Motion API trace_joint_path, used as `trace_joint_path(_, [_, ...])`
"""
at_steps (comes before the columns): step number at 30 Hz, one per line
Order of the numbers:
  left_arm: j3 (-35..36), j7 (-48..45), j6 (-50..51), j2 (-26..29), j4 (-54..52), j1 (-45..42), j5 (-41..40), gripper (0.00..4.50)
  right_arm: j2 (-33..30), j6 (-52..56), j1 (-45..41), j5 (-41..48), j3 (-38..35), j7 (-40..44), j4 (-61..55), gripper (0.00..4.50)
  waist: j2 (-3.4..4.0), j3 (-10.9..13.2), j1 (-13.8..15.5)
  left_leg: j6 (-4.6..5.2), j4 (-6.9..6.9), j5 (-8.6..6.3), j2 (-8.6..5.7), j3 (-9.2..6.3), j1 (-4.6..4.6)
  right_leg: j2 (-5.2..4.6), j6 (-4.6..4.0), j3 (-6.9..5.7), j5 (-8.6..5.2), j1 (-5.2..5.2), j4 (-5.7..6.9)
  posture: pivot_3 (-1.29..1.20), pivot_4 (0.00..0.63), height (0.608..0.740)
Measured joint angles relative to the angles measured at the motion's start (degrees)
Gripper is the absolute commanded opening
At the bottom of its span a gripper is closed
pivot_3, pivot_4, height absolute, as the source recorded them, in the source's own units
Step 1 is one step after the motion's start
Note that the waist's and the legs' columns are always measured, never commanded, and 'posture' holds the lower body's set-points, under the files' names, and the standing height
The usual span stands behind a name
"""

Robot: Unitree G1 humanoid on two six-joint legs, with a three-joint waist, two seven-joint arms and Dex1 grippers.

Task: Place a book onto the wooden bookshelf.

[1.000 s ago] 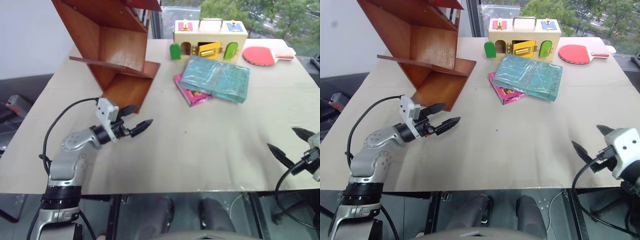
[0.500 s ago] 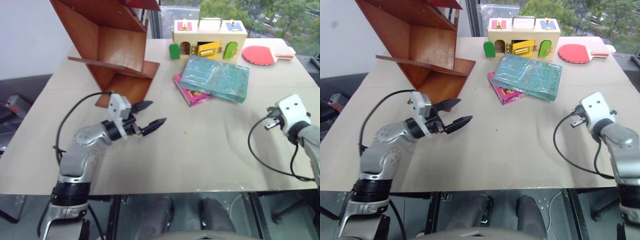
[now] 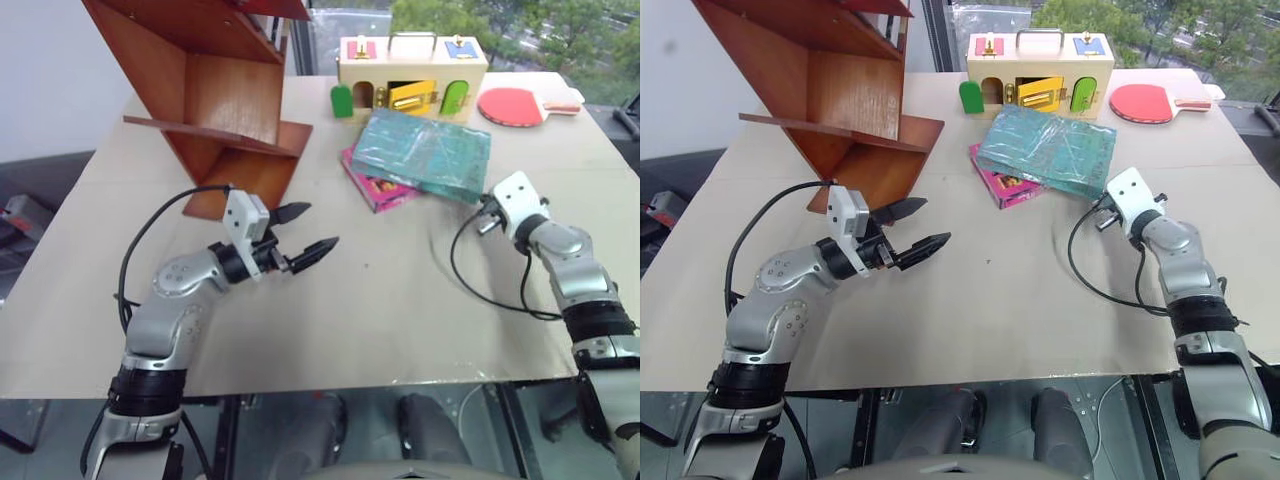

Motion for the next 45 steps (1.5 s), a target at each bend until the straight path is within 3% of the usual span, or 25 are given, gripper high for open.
trace_joint_path(6, [-0.11,-0.29,-0.83,-0.28,0.65,-0.35,0.16,4.50,3.44,0.51,6.26,3.98,0.07,3.30,-13.99,0.02,0.01,-0.01,0.07,0.00,0.02,0.00,0.00,-0.03,0.02,0.00,0.00,-0.01,0.00,-0.01,0.08,0.00,0.150,0.740])
trace_joint_path(12, [-0.60,-1.00,-2.27,-0.68,2.66,-1.65,0.53,4.50,2.15,7.79,11.45,7.49,-0.37,5.84,-27.24,0.02,0.01,-0.01,0.22,0.00,0.03,0.00,-0.02,-0.06,0.02,-0.01,0.00,-0.03,0.00,0.00,0.10,0.00,0.150,0.740])
trace_joint_path(17, [-1.40,-0.86,-2.39,-1.40,3.86,-3.29,1.31,4.50,1.80,14.38,6.64,7.95,-0.48,4.43,-31.61,0.02,0.02,0.00,-0.16,-0.01,0.04,0.00,-0.02,0.00,0.07,-0.03,0.01,0.03,0.01,-0.02,0.20,0.00,0.150,0.740])
trace_joint_path(21, [-1.78,-0.54,-2.53,-2.16,3.75,-3.88,1.41,4.50,4.42,18.73,-9.73,2.07,1.91,-1.68,-17.82,0.02,0.04,-0.02,-0.34,-0.06,0.01,0.04,0.00,0.03,0.12,-0.01,-0.02,0.04,0.01,-0.06,0.27,0.00,0.150,0.740])
trace_joint_path(23, [-1.64,0.14,-2.43,-2.22,3.69,-3.63,1.47,4.50,6.50,17.42,-16.92,0.00,2.74,-3.79,-6.42,0.02,0.03,-0.02,-0.23,-0.07,-0.02,0.04,0.01,0.01,0.04,-0.02,-0.02,0.03,0.01,-0.13,0.21,0.00,0.150,0.740])
trace_joint_path(27, [-1.69,1.28,-1.86,-2.26,2.74,-3.08,1.50,4.50,12.21,10.68,-33.31,-4.88,4.90,-9.31,28.79,0.02,0.02,-0.01,-0.59,-0.06,-0.09,0.04,-0.03,0.07,-0.06,0.00,-0.03,0.07,0.01,-0.20,0.09,0.00,0.150,0.740])
trace_joint_path(30, [-1.50,2.19,-1.68,-2.23,1.80,-2.34,1.49,4.50,14.00,6.55,-37.65,-7.36,6.32,-9.20,40.31,0.02,0.02,-0.01,-1.01,-0.05,-0.16,0.03,-0.04,0.03,-0.11,-0.01,-0.04,-0.03,0.00,-0.22,-0.06,0.00,0.150,0.740])
trace_joint_path(38, [-0.55,4.43,-0.83,-2.19,-1.67,0.54,1.31,4.50,14.50,2.68,-40.29,-10.37,8.85,7.06,43.90,0.02,0.05,-0.08,-2.65,-0.10,-0.10,0.06,0.02,0.05,0.15,0.05,-0.03,0.03,0.01,-0.16,0.27,0.00,0.150,0.740])
trace_joint_path(45, [-0.59,4.36,-0.68,-2.20,-1.86,0.82,1.29,4.50,14.83,0.50,-37.92,-10.47,9.06,12.48,40.82,0.02,0.09,-0.10,-3.16,-0.15,-0.06,0.08,0.03,0.05,0.22,0.11,-0.10,0.04,0.06,-0.13,0.38,0.00,0.150,0.740])
